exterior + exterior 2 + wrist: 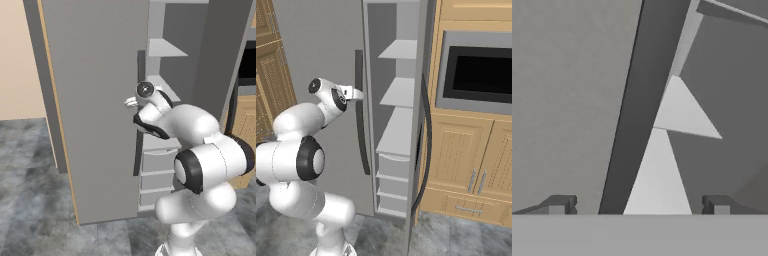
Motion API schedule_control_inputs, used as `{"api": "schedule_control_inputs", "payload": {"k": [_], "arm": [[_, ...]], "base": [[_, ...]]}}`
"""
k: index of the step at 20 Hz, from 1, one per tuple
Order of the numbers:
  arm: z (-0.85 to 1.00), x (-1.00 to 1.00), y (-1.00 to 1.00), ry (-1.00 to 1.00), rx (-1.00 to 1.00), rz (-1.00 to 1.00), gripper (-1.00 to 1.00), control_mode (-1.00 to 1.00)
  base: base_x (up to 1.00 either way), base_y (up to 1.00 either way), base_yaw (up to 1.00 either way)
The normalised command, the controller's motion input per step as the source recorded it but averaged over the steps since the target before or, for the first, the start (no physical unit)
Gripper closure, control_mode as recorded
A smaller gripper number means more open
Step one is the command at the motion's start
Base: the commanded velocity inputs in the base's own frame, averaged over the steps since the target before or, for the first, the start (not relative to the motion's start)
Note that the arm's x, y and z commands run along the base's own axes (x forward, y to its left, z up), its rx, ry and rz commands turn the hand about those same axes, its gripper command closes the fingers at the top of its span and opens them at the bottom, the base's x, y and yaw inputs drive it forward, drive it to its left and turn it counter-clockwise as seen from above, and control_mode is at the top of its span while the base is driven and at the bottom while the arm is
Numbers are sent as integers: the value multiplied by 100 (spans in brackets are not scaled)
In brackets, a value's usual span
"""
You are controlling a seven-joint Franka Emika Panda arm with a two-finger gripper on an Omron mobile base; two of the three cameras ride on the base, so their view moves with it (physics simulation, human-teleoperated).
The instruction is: Move the hot dog bun to the plate on the dining table and place the condiment next to that plate. Then navigate to the fridge and take the sausage and place it on the plate as well.
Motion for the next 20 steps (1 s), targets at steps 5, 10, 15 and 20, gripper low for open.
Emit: {"api": "schedule_control_inputs", "payload": {"k": [5,10,15,20], "arm": [[0,53,4,-1,23,4,-100,-100],[0,51,-2,1,11,3,-100,-100],[7,36,-15,2,0,3,-100,-100],[10,37,-8,12,0,1,-100,-100]], "base": [[0,0,0],[0,0,0],[0,0,0],[0,0,0]]}}
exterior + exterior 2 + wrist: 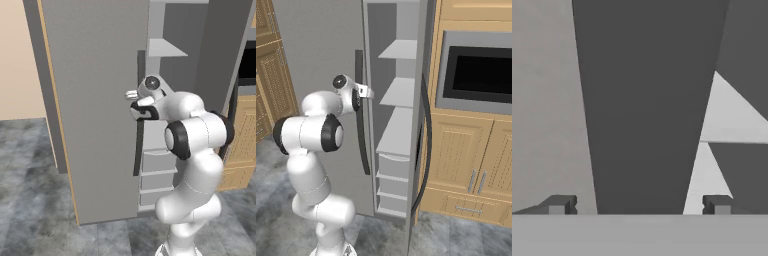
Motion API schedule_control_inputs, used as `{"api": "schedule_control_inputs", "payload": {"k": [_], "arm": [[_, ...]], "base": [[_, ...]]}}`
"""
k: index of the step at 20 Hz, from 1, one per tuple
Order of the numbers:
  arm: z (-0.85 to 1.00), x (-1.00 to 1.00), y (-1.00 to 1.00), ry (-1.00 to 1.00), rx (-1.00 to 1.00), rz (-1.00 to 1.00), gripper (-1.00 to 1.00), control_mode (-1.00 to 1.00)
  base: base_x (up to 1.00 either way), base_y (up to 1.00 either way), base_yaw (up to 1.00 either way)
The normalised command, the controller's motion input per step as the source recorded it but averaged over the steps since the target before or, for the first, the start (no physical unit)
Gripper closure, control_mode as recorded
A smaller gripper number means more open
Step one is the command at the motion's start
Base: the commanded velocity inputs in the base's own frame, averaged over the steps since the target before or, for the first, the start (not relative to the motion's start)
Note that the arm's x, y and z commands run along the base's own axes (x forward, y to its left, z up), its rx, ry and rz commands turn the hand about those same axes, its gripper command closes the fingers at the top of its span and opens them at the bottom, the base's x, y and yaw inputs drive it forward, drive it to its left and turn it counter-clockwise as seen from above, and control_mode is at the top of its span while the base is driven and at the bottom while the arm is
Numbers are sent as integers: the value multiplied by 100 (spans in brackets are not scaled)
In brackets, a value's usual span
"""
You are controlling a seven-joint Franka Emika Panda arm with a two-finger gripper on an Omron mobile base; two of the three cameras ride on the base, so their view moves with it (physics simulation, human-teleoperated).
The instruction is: Move the hot dog bun to the plate on the dining table and place the condiment next to that plate. Then navigate to the fridge and take the sausage and place it on the plate as well.
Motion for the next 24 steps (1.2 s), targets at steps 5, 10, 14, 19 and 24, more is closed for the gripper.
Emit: {"api": "schedule_control_inputs", "payload": {"k": [5,10,14,19,24], "arm": [[1,47,0,15,0,0,-100,-100],[-2,44,-2,0,1,0,-100,-100],[-6,24,0,-20,0,0,100,-100],[-3,12,-2,-20,0,0,100,-100],[0,-36,0,-12,0,0,100,-100]], "base": [[0,0,0],[0,0,0],[0,0,0],[0,0,0],[0,0,0]]}}
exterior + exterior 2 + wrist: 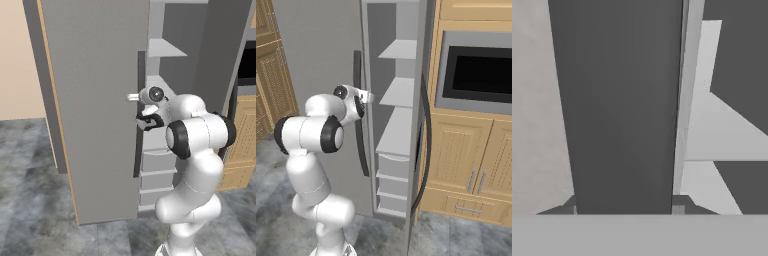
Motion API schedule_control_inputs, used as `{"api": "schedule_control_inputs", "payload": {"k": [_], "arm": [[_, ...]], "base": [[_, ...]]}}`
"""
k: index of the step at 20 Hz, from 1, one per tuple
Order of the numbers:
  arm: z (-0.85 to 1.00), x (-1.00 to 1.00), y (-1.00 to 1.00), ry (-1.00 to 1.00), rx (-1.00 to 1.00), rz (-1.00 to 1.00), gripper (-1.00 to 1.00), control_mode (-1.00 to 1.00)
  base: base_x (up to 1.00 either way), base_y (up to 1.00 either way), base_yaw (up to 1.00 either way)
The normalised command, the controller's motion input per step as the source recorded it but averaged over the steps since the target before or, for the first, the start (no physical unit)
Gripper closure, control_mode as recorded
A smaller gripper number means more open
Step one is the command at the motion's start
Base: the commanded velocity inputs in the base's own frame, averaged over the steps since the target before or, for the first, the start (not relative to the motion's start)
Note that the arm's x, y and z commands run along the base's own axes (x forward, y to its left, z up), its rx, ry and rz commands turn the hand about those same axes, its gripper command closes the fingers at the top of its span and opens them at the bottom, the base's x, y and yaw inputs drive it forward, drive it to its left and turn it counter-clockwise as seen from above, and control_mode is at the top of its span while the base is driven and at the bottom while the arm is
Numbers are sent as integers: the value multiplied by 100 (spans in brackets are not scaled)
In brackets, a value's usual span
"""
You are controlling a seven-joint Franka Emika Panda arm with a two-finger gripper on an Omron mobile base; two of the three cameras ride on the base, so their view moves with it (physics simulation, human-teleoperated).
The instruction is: Move the hot dog bun to the plate on the dining table and place the condiment next to that plate. Then navigate to the fridge and take the sausage and place it on the plate as well.
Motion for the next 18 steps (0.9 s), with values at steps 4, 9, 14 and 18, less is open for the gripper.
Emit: {"api": "schedule_control_inputs", "payload": {"k": [4,9,14,18], "arm": [[0,-79,13,-2,0,0,100,-100],[0,-84,26,0,1,0,100,-100],[0,-80,40,7,0,0,100,-100],[0,-73,45,11,0,0,100,-100]], "base": [[0,0,0],[0,0,0],[0,0,0],[0,0,0]]}}
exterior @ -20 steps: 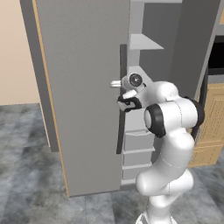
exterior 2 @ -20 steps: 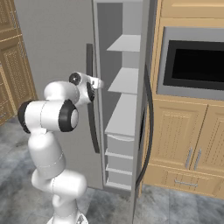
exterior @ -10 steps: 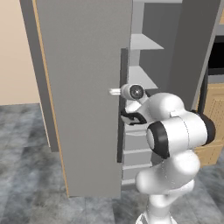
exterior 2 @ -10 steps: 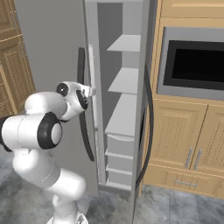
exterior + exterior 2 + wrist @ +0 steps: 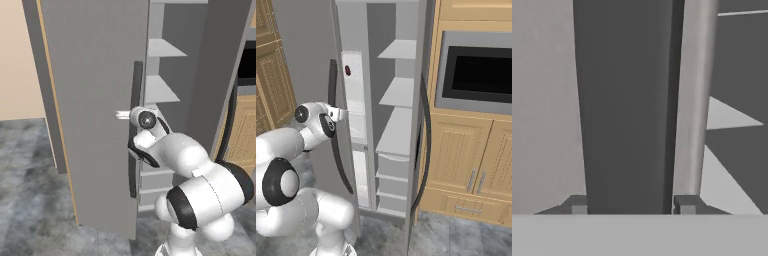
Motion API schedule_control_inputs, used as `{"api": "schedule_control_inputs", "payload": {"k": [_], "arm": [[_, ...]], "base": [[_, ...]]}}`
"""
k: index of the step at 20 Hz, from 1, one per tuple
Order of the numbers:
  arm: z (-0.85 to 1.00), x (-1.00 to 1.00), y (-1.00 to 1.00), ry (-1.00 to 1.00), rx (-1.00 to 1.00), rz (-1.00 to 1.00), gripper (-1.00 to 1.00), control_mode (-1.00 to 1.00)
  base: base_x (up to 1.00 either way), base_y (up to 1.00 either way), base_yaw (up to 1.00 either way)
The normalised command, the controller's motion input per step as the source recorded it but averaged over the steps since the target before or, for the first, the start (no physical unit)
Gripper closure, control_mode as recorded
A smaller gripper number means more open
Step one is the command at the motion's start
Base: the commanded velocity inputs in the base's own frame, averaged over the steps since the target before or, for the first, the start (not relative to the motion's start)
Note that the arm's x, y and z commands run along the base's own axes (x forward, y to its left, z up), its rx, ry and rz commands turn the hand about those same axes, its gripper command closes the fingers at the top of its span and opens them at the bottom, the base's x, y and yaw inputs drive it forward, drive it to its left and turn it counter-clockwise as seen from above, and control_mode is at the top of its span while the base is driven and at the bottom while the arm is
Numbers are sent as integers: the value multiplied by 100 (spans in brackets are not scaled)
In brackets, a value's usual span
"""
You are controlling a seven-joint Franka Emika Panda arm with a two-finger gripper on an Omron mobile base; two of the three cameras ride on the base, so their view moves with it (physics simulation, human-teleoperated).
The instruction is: Move the hot dog bun to the plate on the dining table and place the condiment next to that plate. Then navigate to the fridge and take the sausage and place it on the plate as well.
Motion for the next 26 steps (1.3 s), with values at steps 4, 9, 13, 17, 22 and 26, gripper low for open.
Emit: {"api": "schedule_control_inputs", "payload": {"k": [4,9,13,17,22,26], "arm": [[-14,-57,53,9,-5,4,-100,-100],[-2,-64,-11,1,6,-6,-100,-100],[0,-67,-72,0,18,-19,-100,-100],[6,-16,-97,23,26,-21,-100,-100],[1,0,-100,30,29,-9,-100,-100],[-4,-19,-70,6,33,-1,-100,-100]], "base": [[0,0,0],[0,0,0],[0,0,0],[0,0,0],[0,0,0],[0,0,0]]}}
